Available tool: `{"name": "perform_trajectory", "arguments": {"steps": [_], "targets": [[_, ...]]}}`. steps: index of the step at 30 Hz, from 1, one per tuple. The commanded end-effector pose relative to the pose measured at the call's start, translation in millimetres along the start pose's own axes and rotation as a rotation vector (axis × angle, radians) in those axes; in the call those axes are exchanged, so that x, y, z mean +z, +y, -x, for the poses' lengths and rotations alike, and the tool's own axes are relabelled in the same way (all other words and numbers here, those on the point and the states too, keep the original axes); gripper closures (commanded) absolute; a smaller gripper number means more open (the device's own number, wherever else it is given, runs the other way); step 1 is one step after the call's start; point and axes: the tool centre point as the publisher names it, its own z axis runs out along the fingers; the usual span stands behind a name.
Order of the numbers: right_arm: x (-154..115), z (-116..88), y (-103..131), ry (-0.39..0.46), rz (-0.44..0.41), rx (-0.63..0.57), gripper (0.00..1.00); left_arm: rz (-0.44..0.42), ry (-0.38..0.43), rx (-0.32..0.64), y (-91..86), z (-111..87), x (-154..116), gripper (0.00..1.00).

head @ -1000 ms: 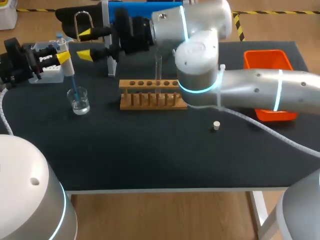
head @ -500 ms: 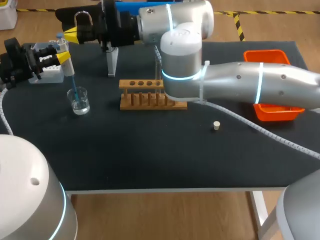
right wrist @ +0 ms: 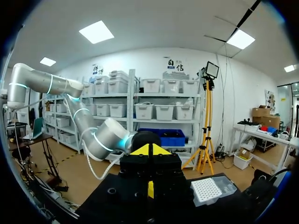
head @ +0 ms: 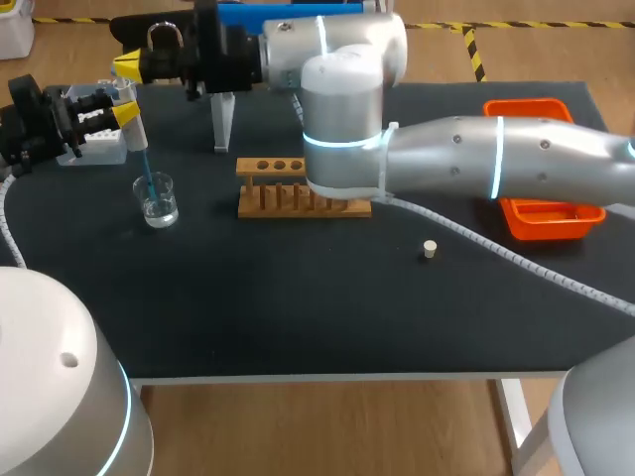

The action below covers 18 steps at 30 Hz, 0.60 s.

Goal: Invert the test tube, pick up the pipette, mount the tip to pipette, aspirate from beaker and dispense into the tube, eject the tip, return the pipette, and cap with the stopper.

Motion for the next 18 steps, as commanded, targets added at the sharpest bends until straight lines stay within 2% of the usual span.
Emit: {"name": "perform_trajectory", "arguments": {"steps": [1, 18], "targets": [[8, 7, -3, -0.003, 0.011, 0.009, 1.0, -0.003, 0.005, 0.0, 0.6, 1.3, -1, 1.0], [19, 15, -3, -0.009, 0.01, 0.015, 1.0, -0.003, 0.005, 0.0, 0.6, 1.3, -1, 1.0]]}}
